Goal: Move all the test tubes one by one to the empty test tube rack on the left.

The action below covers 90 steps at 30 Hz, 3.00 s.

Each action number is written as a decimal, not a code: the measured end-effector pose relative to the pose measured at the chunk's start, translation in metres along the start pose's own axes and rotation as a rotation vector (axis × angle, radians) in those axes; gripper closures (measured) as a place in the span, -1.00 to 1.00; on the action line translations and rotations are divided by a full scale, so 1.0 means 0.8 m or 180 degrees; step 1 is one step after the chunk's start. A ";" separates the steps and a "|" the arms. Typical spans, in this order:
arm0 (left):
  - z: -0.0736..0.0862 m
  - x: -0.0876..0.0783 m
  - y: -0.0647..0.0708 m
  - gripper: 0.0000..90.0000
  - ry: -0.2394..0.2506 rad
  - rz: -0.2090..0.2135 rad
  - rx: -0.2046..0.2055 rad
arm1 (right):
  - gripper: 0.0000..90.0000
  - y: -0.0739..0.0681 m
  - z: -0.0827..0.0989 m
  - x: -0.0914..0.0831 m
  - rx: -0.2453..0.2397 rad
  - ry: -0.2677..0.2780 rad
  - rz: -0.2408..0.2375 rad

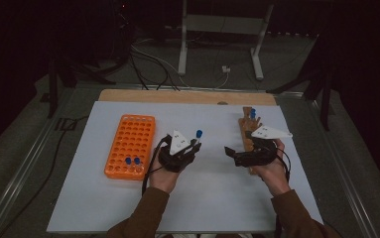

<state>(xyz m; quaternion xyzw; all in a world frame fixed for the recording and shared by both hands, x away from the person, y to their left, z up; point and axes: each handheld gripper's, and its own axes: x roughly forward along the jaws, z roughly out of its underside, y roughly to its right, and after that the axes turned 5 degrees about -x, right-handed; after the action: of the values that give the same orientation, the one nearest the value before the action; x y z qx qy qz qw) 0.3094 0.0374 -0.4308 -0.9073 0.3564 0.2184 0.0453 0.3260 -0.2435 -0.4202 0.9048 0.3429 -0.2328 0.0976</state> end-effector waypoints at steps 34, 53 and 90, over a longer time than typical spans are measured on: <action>0.014 -0.137 -0.103 0.74 0.0394 -0.0452 -0.0365 | -1.00 0.040 0.044 -0.044 0.0342 0.0128 0.0233; 0.086 -0.181 -0.148 0.74 0.0300 -0.0844 -0.0658 | -1.00 0.048 0.051 -0.057 0.0339 0.0153 0.0345; 0.135 -0.149 -0.130 0.75 -0.0569 -0.0807 -0.0462 | -1.00 0.048 0.057 -0.056 0.0335 0.0136 0.0360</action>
<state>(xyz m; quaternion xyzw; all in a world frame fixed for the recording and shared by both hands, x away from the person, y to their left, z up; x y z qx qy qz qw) 0.2614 0.2149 -0.4845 -0.9228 0.2171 0.3159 0.0384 0.3058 -0.3136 -0.4373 0.9314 0.2805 -0.2252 0.0556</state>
